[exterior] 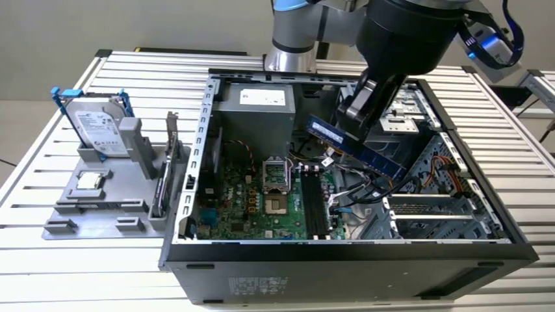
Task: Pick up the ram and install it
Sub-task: 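Insert the ram into the slot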
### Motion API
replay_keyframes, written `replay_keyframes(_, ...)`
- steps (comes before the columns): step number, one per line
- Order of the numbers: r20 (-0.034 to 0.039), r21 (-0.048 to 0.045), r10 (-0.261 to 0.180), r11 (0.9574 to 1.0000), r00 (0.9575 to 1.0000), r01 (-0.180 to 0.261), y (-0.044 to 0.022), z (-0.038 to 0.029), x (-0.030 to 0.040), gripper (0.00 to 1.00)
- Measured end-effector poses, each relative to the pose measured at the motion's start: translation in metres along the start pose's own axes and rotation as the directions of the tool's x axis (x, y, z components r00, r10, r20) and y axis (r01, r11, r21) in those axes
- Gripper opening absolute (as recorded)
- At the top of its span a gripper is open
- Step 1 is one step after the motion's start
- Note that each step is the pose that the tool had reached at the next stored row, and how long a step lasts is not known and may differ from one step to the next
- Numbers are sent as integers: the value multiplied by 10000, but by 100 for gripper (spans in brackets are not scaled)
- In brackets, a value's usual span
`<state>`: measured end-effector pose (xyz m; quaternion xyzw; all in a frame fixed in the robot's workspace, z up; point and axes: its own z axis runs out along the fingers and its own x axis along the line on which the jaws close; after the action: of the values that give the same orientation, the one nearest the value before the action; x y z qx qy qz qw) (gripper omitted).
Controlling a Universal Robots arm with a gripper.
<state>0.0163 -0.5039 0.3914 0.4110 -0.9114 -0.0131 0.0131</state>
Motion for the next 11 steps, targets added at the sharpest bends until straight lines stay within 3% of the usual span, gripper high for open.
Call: replay_keyframes(11, 21, -9, 630, 9980, 9980, -630, 1, 0, 1, 0)
